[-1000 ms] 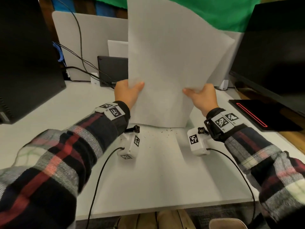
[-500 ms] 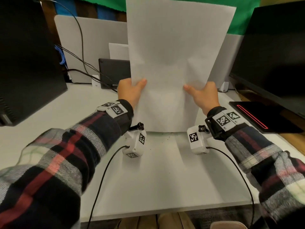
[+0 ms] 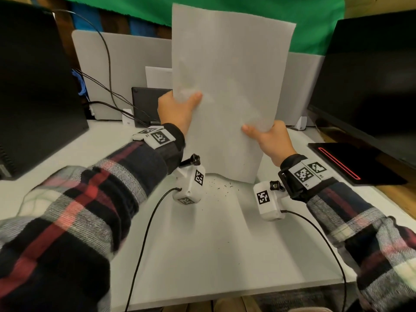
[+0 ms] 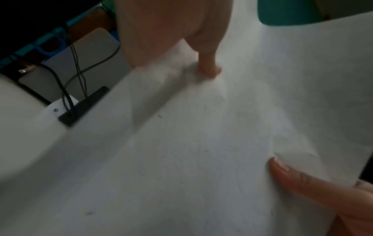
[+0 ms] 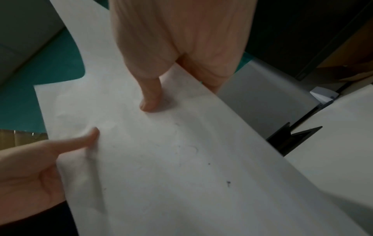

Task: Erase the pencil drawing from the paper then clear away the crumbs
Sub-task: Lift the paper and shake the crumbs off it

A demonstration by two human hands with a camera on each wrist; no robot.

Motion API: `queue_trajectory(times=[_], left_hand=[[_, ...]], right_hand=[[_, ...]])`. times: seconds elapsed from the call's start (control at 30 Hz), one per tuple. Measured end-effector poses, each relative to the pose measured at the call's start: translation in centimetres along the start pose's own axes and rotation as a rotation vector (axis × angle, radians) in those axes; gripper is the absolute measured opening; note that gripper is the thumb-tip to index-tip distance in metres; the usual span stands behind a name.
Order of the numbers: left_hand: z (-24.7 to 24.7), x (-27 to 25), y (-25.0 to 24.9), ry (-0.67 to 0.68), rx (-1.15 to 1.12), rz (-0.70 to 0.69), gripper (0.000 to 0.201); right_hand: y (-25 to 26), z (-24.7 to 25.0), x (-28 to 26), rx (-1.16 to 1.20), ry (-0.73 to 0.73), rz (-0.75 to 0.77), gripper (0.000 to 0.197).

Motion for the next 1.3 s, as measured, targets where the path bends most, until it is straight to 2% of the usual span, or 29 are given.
queue_trajectory(times=[0.13, 0.23, 0.33, 0.43, 0.57, 0.63, 0.73, 0.83, 0.93, 1.0, 1.07, 1.23, 1.3], left_hand=[[-1.1, -0.4, 1.0, 0.183, 0.120, 0.077, 0.030], [-1.1, -0.8, 1.3, 0.212, 0.064, 0.081, 0.039], [-1.1, -1.2, 0.4, 0.140, -0.010, 0.032, 0.034], [-0.9, -1.1, 0.0, 0.010, -0.018, 0.007, 0.035], [-0.6, -1.1, -0.4, -0.128, 0.084, -0.008, 0.065], [-0.7, -1.3, -0.4, -0.130, 0.106, -0.020, 0.070], [-0.5, -1.5, 0.2, -0.048, 0.174, -0.011, 0.061], [-0.5, -1.7, 1.6, 0.143, 0.197, 0.081, 0.048], [-0.6, -2.4, 2.8, 0.344, 0.066, 0.160, 0.033], [-0.7, -2.7, 3.3, 0.400, -0.001, 0.192, 0.031], [-0.9, -2.7, 3.8, 0.412, -0.037, 0.210, 0.030], [-0.7, -0.8, 4.2, 0.299, -0.011, 0.177, 0.032], [-1.1, 0.0, 4.5, 0.307, -0.007, 0.202, 0.031]], right_hand=[[-0.1, 0.6, 0.1, 0.009, -0.033, -0.002, 0.020], [-0.4, 0.7, 0.0, 0.009, -0.023, -0.025, 0.024], [-0.6, 0.4, -0.2, 0.033, 0.003, -0.031, 0.024], [-0.5, 0.3, -0.5, 0.054, 0.042, -0.032, 0.022], [-0.1, 0.1, -0.7, 0.069, 0.116, -0.036, 0.019], [0.2, -0.2, -0.8, 0.075, 0.133, -0.036, 0.017], [0.3, -0.2, -0.8, 0.049, 0.095, -0.040, 0.019], [0.2, 0.3, -0.8, 0.033, 0.035, -0.050, 0.024], [-0.5, 0.9, -0.9, 0.066, -0.026, -0.060, 0.026], [-0.8, 1.1, -0.7, 0.089, -0.038, -0.072, 0.024], [-1.1, 1.2, -0.4, 0.087, -0.025, -0.080, 0.023], [-2.3, 1.1, 1.2, 0.036, 0.067, -0.137, 0.025], [-3.2, 1.3, 1.8, 0.036, 0.045, -0.182, 0.029]])
Point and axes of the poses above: each hand's wrist, its own x-axis towards the middle knuckle, its own z-axis out of the back of the hand, y = z × x, the point moved 7 cm from there along x, towards the middle knuckle, and after that the axes turned 10 degrees about y, right-handed, at the moved point
